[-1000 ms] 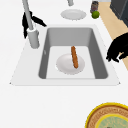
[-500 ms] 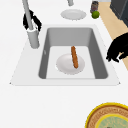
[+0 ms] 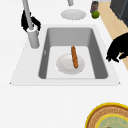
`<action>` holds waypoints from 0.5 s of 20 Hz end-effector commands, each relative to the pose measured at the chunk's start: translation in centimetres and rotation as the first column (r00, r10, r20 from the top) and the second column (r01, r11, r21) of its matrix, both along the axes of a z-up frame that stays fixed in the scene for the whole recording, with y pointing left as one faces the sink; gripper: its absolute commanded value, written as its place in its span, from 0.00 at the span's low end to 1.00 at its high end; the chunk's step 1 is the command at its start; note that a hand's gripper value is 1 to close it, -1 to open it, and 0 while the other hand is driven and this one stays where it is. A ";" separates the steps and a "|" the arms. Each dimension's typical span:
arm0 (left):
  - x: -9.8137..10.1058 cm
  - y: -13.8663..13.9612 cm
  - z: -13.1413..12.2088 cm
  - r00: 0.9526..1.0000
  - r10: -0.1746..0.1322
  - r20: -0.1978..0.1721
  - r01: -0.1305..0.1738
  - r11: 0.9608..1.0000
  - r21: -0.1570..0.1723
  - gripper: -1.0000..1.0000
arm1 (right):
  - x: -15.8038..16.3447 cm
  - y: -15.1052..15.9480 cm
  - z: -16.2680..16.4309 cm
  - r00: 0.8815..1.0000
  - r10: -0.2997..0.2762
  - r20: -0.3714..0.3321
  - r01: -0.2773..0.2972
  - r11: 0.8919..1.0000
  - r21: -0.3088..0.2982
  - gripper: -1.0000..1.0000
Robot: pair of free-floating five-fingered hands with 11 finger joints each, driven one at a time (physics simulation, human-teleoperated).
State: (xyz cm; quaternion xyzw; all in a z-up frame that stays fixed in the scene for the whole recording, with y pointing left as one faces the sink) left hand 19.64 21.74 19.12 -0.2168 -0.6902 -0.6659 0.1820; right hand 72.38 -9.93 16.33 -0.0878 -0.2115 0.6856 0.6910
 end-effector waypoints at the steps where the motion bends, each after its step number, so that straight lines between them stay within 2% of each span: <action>1: 0.0 0.0 0.0 1.000 0.000 0.000 0.000 1.000 0.000 0.50 | 0.0 2.2 2.6 1.000 0.011 -0.009 -0.011 0.999 -0.051 1.00; 10: 0.0 0.0 0.0 1.000 0.000 0.000 0.000 1.000 0.000 0.50 | 0.4 4.5 2.5 1.000 0.004 -0.023 -0.008 0.985 -0.171 1.00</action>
